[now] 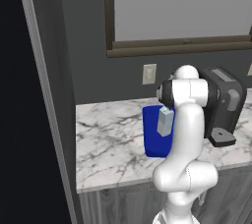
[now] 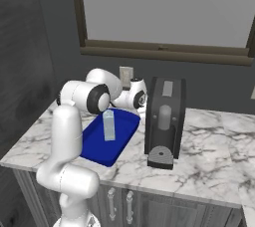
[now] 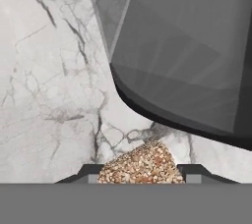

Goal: Take out the milk from the fridge and place it on the tray on the counter. Then take the sugar cube near the tray and place it in the tray.

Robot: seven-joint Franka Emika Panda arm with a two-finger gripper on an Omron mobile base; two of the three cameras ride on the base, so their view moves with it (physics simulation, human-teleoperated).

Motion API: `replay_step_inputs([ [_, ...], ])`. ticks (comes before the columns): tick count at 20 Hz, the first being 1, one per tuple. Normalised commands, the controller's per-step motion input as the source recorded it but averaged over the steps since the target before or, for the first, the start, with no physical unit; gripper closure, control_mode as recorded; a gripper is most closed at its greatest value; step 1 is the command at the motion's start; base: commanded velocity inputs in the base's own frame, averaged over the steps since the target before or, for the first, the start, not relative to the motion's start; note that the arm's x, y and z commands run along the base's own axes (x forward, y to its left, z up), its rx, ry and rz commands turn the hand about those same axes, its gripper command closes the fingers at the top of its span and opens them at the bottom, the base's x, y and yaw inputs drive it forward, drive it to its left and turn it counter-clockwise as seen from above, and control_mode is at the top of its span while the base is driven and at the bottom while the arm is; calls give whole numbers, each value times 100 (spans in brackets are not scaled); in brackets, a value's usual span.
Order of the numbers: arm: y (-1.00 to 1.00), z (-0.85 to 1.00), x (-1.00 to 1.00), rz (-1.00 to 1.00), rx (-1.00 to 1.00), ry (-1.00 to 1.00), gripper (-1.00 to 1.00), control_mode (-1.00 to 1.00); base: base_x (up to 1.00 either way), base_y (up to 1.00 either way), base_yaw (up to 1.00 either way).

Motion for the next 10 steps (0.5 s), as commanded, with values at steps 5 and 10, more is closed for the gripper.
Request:
replay_step_inputs([
  [5, 16, 45, 0, 0, 0, 8, 100, -100, 0, 0, 0],
  [10, 7, 89, 0, 0, 0, 13, 100, -100, 0, 0, 0],
])
